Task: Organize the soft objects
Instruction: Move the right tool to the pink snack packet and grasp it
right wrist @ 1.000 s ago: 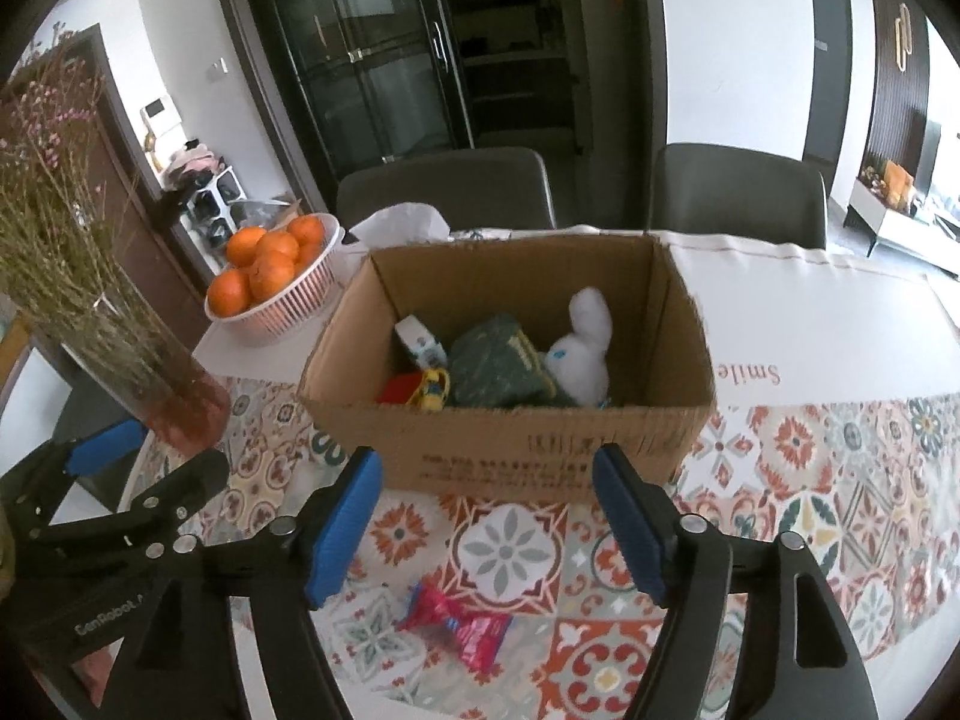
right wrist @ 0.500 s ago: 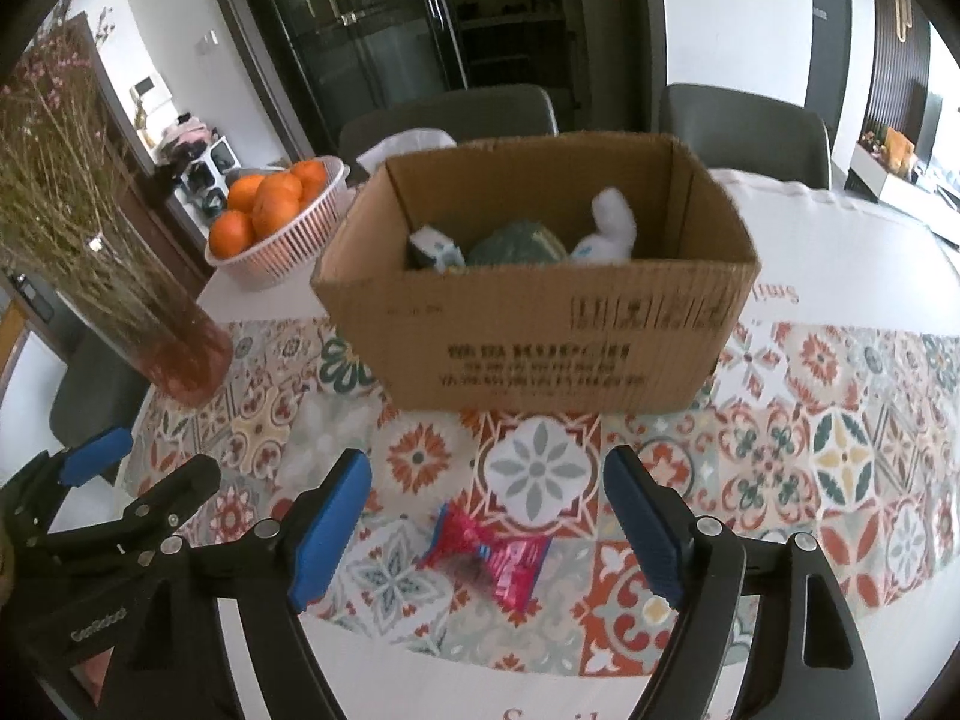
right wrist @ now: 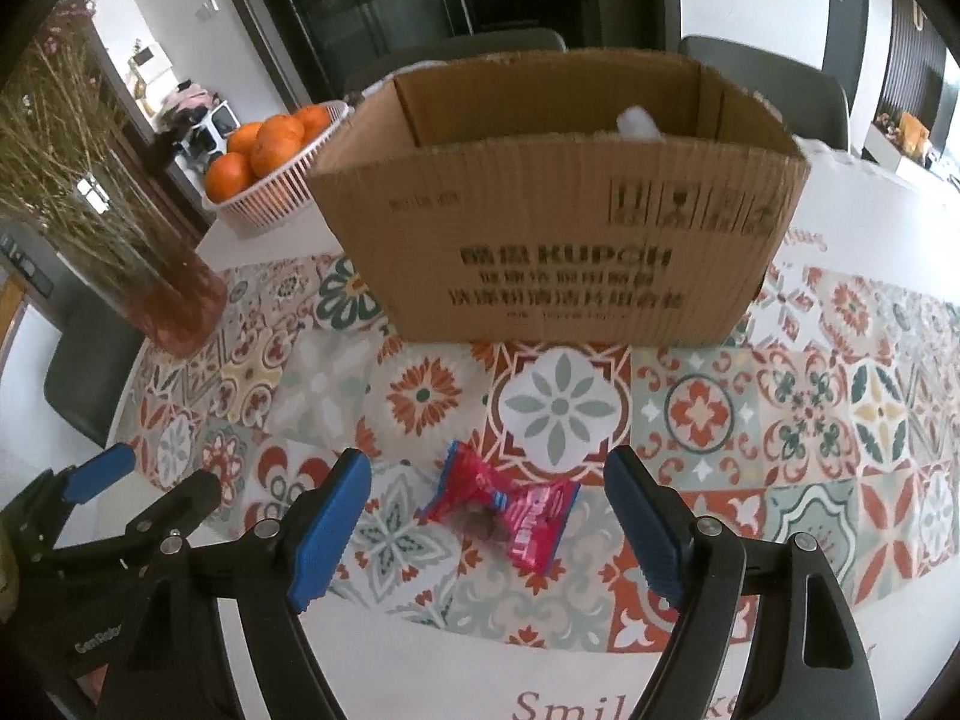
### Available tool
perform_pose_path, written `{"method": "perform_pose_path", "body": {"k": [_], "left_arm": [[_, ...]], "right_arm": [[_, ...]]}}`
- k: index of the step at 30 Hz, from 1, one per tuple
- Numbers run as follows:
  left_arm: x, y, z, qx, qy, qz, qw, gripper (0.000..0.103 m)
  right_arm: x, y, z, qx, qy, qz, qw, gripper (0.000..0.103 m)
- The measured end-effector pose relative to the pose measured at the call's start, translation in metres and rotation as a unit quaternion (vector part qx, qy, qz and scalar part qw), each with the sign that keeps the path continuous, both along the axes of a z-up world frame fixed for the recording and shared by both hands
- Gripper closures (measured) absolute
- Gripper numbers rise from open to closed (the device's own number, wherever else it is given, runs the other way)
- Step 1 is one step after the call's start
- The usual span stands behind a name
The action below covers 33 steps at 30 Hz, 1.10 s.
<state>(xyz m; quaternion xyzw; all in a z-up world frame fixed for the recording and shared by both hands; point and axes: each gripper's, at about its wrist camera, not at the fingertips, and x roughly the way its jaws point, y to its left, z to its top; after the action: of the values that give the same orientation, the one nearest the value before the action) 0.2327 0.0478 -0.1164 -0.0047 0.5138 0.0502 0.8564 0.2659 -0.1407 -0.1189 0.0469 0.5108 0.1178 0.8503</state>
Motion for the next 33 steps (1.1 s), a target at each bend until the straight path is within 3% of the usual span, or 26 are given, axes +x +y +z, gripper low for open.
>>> {"method": "perform_pose_path", "body": {"k": [21,33], "left_arm": [[-0.004,0.002,-0.062,0.005,0.064,0.024,0.9976,0.014],[0.0,0.01,-0.075,0.004,0.081,0.038,0.996,0.014]], "right_arm": [[0.015,0.007,-0.073,0.006,0.072,0.023,0.997,0.022],[0.025,0.019,-0.087,-0.007,0.072,0.033,0.997,0.022]]}}
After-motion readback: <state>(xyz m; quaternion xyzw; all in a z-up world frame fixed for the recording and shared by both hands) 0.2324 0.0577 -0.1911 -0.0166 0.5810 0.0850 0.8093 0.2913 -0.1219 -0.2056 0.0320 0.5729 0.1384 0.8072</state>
